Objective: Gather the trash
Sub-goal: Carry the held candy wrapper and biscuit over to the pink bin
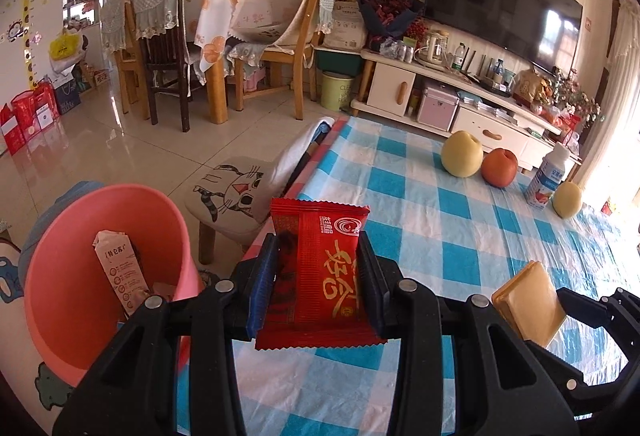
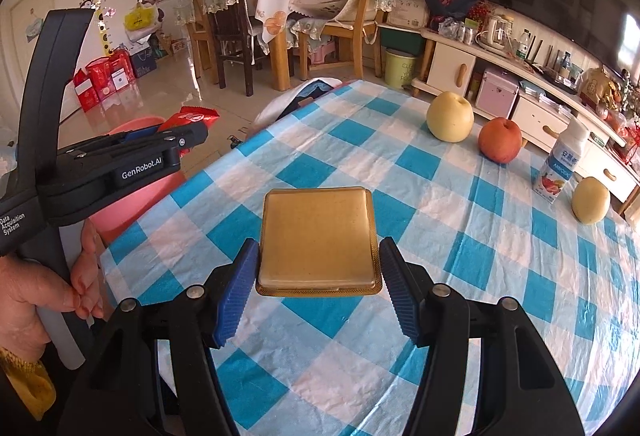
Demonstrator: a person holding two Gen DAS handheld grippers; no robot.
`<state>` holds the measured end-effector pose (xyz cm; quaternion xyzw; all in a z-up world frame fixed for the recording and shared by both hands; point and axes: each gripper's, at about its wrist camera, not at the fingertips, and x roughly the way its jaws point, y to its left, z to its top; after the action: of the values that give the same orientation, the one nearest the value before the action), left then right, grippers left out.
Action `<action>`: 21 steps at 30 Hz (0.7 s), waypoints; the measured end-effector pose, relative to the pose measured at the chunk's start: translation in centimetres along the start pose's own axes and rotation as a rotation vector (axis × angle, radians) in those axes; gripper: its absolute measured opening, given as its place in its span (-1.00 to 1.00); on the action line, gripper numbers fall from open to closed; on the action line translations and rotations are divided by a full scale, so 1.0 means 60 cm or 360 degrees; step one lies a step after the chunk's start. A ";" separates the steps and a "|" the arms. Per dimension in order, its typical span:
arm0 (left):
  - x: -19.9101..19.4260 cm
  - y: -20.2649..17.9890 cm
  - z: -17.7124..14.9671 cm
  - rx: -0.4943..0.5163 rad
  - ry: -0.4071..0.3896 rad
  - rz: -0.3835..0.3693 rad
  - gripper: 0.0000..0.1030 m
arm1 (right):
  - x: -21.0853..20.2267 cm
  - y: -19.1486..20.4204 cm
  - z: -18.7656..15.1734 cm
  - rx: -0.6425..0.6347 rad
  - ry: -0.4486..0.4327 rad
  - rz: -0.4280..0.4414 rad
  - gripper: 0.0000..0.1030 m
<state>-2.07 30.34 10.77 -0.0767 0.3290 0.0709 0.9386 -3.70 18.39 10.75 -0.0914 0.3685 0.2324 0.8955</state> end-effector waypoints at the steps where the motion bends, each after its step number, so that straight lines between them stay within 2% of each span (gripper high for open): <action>1: 0.000 0.007 0.002 -0.0019 0.0001 0.0004 -0.21 | 0.001 0.006 0.003 -0.0007 -0.0002 0.0004 0.21; 15: -0.017 0.117 0.019 -0.0268 -0.0074 0.0076 -0.21 | 0.033 0.117 0.051 -0.0162 0.0003 0.0120 0.21; 21: -0.021 0.164 0.024 -0.0352 -0.0103 0.0157 -0.21 | 0.049 0.153 0.071 -0.0208 0.0001 0.0168 0.21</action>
<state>-4.01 40.16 11.73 -0.1613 0.2919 0.1553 0.9299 -3.71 28.88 11.79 -0.1301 0.3571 0.3029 0.8740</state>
